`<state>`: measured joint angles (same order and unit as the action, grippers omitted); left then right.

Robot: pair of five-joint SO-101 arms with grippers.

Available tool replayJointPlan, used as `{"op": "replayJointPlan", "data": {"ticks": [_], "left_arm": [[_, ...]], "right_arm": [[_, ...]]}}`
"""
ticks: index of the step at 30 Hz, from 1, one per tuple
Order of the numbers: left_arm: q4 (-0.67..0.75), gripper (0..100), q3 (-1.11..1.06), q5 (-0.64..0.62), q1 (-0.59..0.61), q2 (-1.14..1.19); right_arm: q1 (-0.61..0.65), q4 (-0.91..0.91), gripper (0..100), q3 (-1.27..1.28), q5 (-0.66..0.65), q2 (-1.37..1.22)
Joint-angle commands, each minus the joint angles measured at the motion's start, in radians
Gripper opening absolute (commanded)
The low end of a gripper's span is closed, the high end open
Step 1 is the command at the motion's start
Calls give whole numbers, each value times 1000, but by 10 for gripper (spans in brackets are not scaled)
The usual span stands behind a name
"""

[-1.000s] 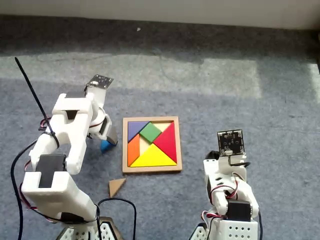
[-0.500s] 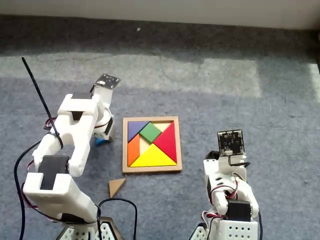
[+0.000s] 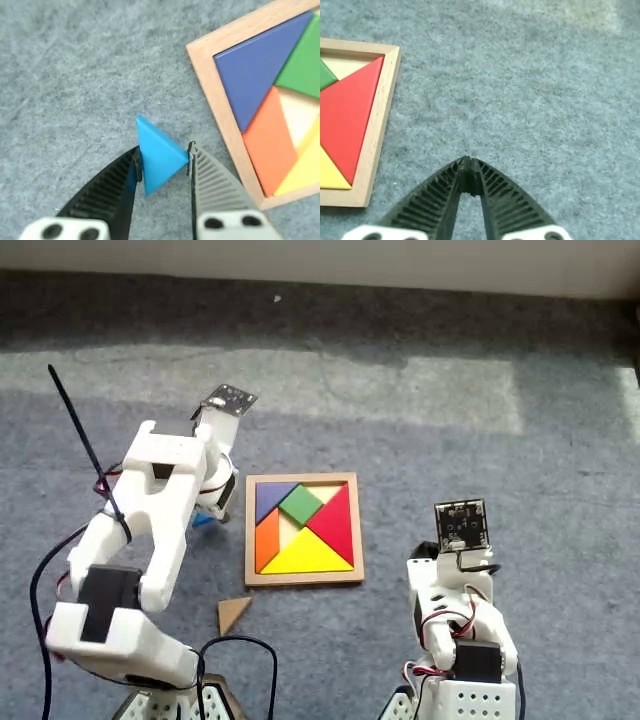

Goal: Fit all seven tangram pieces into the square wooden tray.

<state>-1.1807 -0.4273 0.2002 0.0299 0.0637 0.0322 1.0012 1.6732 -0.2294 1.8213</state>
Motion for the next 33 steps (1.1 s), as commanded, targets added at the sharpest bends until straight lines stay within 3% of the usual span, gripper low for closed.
{"op": "replayJointPlan", "data": {"ticks": [1, 13, 21, 33], "left_arm": [[-72, 42, 48, 2, -73, -188], [-92, 43, 48, 43, -278, -236], [25, 43, 8, -9, -367, -236], [120, 43, 27, 232, -381, -185]], "right_arm": [[-10, -21, 12, 131, -11, 12], [-31, -22, 12, 131, -11, 13], [-35, -22, 12, 131, -11, 13], [-35, -22, 12, 131, -11, 13]]}}
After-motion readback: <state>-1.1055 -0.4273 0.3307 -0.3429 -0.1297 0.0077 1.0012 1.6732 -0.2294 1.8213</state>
